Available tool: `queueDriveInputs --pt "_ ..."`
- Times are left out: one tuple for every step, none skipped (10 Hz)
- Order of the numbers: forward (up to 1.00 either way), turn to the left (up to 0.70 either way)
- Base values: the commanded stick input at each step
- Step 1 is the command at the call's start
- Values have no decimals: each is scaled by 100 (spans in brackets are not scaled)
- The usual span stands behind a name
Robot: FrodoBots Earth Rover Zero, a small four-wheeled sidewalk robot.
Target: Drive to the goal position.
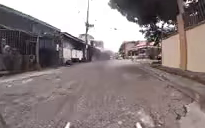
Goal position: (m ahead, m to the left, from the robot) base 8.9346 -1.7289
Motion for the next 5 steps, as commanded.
queueDriveInputs --pt "70 0" --pt "70 -5" --pt "70 -14" --pt "70 -14" --pt "70 -14"
